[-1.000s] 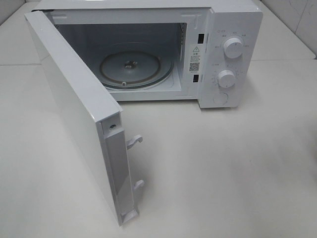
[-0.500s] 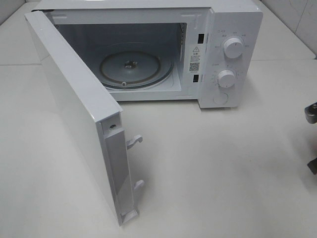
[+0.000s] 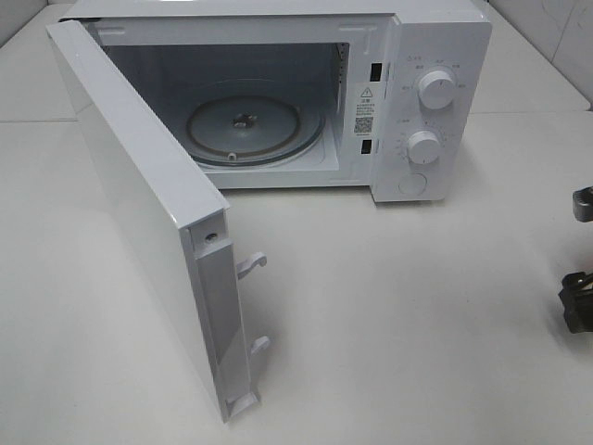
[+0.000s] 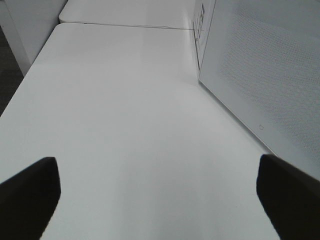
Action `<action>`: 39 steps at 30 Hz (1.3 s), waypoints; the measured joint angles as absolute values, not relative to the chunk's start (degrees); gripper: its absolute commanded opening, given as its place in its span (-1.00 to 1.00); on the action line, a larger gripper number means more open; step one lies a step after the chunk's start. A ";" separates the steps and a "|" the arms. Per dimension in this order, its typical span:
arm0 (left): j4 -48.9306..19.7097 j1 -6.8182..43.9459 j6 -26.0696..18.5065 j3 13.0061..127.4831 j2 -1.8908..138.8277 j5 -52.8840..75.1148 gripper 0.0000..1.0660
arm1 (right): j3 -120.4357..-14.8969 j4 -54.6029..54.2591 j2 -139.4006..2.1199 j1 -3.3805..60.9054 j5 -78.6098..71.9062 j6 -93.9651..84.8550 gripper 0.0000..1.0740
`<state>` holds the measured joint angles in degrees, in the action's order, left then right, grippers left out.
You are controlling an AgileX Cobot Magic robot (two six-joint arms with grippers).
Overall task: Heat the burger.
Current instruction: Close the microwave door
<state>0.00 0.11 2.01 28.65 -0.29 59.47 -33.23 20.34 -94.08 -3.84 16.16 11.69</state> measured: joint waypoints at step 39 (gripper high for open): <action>0.00 0.11 2.01 28.65 -0.29 59.47 0.89 | -36.73 -8.71 -36.61 -3.84 55.98 -3.21 0.80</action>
